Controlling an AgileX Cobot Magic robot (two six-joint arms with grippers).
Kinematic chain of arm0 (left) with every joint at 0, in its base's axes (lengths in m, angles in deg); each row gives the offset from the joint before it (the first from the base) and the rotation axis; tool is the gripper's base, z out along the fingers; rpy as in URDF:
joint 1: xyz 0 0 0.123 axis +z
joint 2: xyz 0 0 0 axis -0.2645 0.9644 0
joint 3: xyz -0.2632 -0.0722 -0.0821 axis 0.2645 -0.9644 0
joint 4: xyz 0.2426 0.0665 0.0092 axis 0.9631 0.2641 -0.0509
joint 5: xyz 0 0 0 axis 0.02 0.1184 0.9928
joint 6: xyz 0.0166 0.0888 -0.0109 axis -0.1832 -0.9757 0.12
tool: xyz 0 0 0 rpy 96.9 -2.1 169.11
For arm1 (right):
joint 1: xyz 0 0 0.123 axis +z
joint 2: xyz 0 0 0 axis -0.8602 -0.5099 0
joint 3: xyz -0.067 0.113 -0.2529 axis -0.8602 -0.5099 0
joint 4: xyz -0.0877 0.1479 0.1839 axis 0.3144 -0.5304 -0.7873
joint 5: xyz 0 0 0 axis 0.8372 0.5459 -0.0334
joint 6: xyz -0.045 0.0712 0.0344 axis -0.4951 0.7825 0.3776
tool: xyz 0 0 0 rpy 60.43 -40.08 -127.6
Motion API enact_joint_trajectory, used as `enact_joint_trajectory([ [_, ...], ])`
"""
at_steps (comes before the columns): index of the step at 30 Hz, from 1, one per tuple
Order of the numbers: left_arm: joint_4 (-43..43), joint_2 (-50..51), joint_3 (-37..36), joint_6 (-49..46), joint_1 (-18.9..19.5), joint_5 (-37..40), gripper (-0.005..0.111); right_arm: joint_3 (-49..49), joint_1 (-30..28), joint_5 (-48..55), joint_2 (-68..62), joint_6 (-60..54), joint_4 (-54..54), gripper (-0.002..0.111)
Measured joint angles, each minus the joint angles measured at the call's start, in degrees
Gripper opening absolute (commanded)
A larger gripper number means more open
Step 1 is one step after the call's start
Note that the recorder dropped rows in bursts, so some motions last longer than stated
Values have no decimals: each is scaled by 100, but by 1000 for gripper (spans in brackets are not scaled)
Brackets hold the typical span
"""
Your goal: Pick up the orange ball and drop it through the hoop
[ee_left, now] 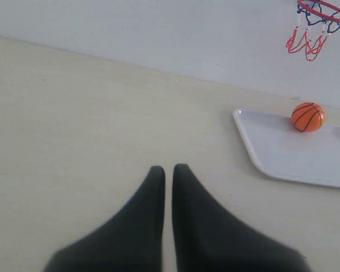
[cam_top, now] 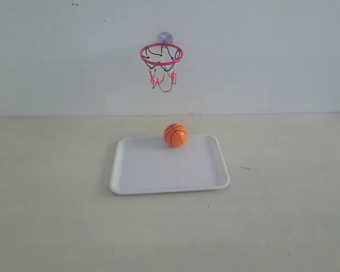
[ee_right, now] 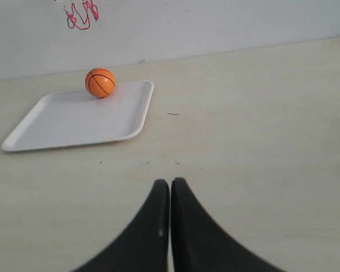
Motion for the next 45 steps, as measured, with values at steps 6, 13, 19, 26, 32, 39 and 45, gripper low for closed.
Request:
enact_joint_trajectory([
  [6,0,0,0,0,0,0,4,0,0,49,0,-170,15,0],
  [13,0,0,0,0,0,0,4,0,0,158,0,-444,15,0],
  [19,0,0,0,0,0,0,4,0,0,3,0,-454,15,0],
  [26,0,0,0,0,0,0,4,0,0,-1638,0,-454,29,0],
  [32,0,0,0,0,0,0,4,126,0,-3545,0,-124,29,0],
  [39,0,0,0,0,0,0,4,1355,0,-2150,-537,4,29,0],
  [45,0,0,0,0,0,0,4,2558,0,317,-2361,212,33,0],
])
